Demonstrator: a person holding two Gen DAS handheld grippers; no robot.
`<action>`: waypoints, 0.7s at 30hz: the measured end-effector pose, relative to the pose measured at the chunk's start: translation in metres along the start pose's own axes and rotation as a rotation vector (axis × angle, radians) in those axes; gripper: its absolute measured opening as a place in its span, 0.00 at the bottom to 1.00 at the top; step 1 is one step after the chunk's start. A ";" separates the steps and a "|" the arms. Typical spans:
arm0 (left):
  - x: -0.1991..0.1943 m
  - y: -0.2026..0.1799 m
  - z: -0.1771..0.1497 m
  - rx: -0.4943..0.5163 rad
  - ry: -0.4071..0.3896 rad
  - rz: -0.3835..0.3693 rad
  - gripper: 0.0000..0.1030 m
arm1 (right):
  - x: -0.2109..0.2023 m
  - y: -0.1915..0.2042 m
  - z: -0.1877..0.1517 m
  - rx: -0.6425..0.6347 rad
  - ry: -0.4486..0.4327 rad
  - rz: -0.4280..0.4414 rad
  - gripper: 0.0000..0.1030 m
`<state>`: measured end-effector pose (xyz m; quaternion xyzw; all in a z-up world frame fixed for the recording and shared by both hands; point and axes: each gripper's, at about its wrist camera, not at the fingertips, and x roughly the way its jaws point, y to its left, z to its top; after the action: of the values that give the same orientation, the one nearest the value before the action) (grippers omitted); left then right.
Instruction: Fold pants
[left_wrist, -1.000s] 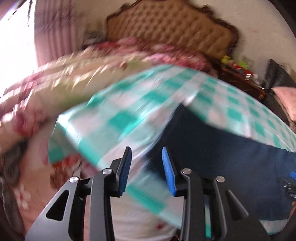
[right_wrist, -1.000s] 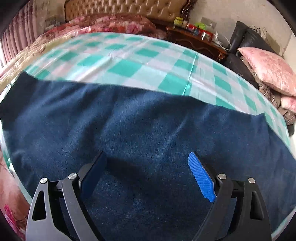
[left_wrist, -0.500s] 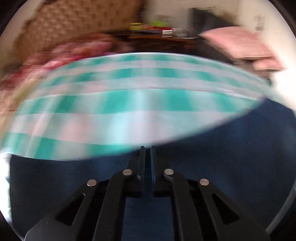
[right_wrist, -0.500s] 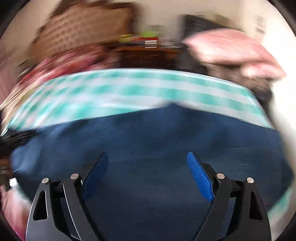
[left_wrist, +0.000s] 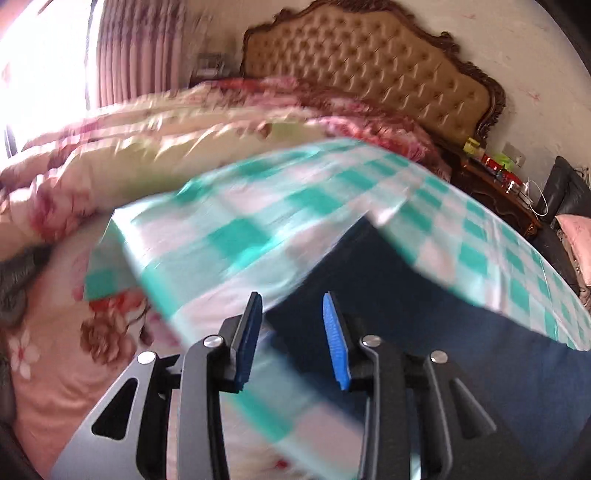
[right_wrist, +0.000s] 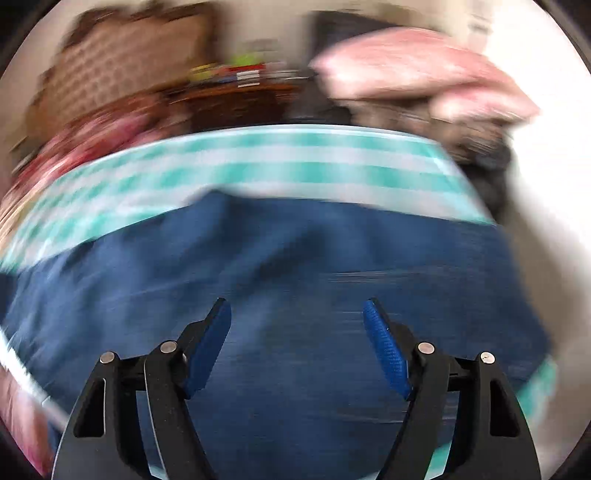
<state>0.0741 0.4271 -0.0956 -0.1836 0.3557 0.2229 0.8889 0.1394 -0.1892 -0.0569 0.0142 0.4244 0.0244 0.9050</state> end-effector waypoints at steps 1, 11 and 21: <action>0.001 0.009 -0.002 0.003 0.013 -0.022 0.33 | 0.004 0.023 0.003 -0.030 0.008 0.045 0.71; 0.014 0.012 -0.019 0.124 0.075 -0.154 0.32 | 0.058 0.245 0.031 -0.334 0.049 0.193 0.58; 0.017 0.003 -0.018 0.207 0.102 -0.179 0.17 | 0.109 0.264 0.034 -0.353 0.051 0.029 0.54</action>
<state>0.0733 0.4253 -0.1202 -0.1330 0.4038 0.0954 0.9001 0.2266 0.0805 -0.1067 -0.1396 0.4362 0.1121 0.8819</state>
